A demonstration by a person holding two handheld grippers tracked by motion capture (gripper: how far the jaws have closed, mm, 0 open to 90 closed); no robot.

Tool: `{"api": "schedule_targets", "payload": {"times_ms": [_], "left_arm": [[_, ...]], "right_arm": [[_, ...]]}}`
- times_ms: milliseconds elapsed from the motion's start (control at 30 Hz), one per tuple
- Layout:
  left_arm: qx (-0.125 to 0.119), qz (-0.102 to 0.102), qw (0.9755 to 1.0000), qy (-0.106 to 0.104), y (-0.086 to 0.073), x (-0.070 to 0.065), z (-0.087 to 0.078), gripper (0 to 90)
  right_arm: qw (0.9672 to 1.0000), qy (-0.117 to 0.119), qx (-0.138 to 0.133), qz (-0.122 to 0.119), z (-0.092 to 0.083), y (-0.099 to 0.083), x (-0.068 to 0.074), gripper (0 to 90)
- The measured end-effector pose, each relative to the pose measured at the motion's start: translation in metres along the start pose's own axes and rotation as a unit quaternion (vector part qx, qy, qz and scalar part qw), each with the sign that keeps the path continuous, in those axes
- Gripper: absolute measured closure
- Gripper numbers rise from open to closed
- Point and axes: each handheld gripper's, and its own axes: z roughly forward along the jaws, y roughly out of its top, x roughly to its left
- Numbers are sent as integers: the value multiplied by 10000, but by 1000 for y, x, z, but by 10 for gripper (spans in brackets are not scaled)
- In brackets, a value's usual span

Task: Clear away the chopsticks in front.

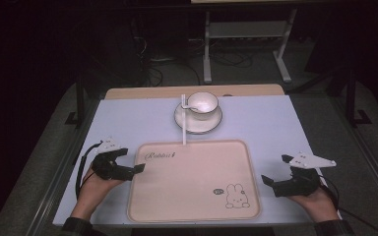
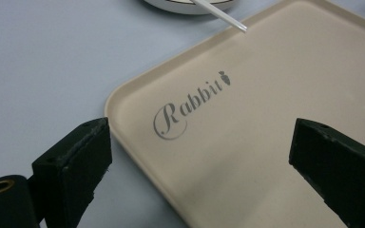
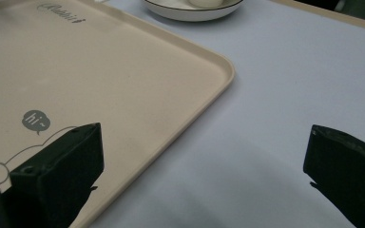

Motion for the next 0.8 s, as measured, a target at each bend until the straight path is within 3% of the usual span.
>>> {"api": "schedule_targets", "payload": {"times_ms": [200,567,800], "left_arm": [[-2,-57,10000,-56,15,2,14,63],[105,144,9998,-110,46,-5,40,63],[206,8,9997,-115,71,-2,61,63]], "right_arm": [[10000,8,-4,3,0,0,-1,0],[10000,0,-13,9,-1,0,-1,0],[10000,7,-41,31,-2,0,-1,0]]}}
